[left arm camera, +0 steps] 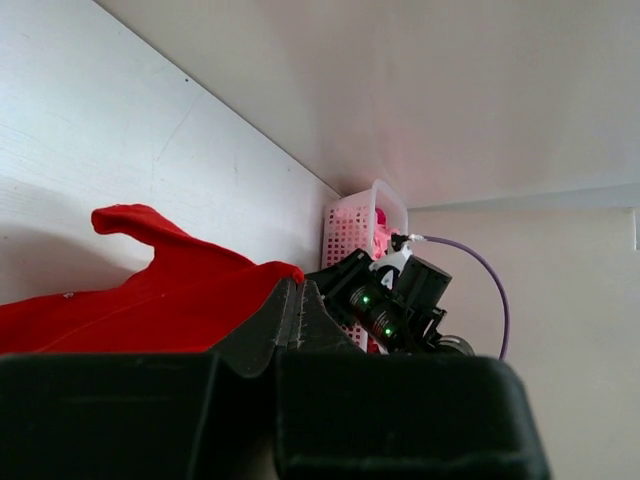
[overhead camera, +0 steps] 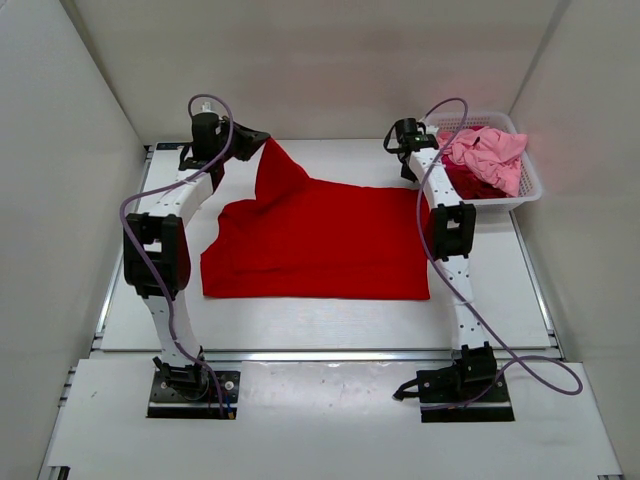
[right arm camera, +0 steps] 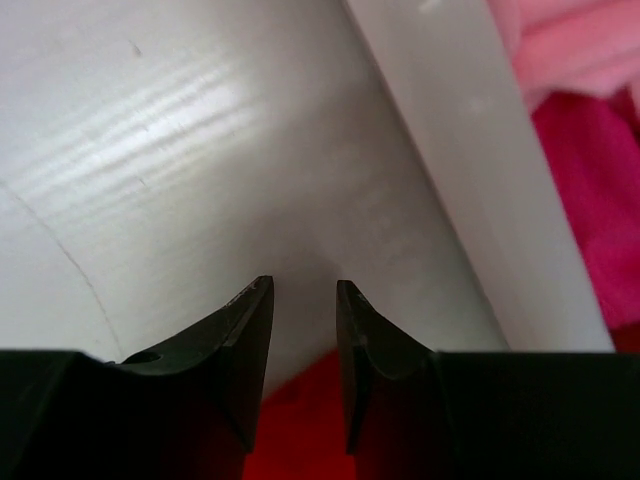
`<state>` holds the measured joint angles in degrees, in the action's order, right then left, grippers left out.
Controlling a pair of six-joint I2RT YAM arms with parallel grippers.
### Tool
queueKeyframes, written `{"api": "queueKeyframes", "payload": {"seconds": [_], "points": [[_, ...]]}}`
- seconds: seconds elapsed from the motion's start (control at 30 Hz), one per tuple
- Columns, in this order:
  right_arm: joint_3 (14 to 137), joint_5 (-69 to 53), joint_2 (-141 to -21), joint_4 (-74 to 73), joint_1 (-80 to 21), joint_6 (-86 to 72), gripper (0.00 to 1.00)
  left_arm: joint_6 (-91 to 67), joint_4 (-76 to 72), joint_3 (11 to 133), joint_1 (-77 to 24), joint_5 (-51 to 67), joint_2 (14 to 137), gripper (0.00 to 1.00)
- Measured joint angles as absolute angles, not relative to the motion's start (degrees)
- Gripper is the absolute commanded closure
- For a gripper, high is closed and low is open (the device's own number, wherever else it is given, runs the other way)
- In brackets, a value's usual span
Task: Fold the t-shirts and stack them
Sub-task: Pick up the 1/3-folded T-shirt from the center of the board.
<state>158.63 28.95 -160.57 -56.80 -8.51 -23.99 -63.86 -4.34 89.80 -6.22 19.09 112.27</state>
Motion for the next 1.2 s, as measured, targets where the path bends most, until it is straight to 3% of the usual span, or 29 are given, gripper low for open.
{"api": "queueKeyframes", "payload": {"seconds": [0.57,1.2], "points": [[160.7,30.4,-154.1,-67.4,-8.2,-24.4,0.73,-63.9,-4.3,89.7,-6.9,19.6,112.3,1.0],[160.7,26.5,-158.5,-71.4,-8.2,-25.1,0.72,-63.8,-4.7,89.6,-6.9,19.9,112.3,1.0]]}}
